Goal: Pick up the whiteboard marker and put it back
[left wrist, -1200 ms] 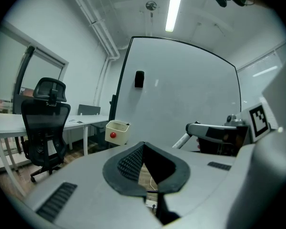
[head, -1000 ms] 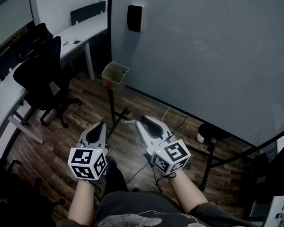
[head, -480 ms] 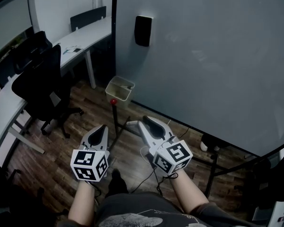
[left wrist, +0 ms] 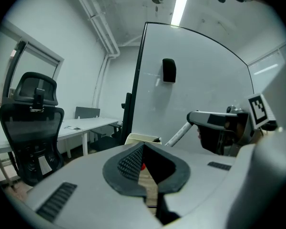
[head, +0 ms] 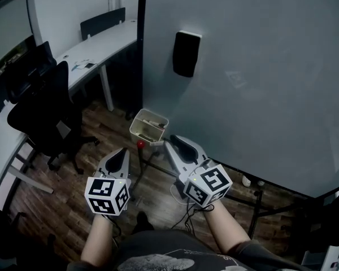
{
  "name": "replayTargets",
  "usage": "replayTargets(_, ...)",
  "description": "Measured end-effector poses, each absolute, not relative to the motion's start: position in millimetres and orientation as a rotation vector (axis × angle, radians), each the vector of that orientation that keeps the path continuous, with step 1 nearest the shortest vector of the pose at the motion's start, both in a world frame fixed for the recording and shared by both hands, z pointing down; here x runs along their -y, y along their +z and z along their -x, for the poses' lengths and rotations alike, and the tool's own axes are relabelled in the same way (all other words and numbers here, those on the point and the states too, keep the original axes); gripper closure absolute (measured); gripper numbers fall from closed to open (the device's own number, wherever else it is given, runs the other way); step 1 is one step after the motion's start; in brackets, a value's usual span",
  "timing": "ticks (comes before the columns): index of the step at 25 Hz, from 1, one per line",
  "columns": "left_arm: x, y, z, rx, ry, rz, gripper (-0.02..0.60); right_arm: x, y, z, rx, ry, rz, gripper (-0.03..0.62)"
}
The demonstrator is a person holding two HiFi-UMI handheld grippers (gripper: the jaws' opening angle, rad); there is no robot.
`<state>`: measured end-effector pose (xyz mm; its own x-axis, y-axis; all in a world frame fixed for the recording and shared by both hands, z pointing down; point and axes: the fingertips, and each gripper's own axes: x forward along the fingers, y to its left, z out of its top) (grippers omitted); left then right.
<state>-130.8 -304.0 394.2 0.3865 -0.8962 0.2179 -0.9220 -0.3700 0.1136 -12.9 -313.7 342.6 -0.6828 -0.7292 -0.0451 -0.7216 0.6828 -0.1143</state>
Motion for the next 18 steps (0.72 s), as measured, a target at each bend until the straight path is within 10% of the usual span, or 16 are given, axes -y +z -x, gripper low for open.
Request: replayTargets(18,378,422,152,1.521,0.221,-2.419,0.569,387,393,40,-2.846,-0.203,1.35,0.505)
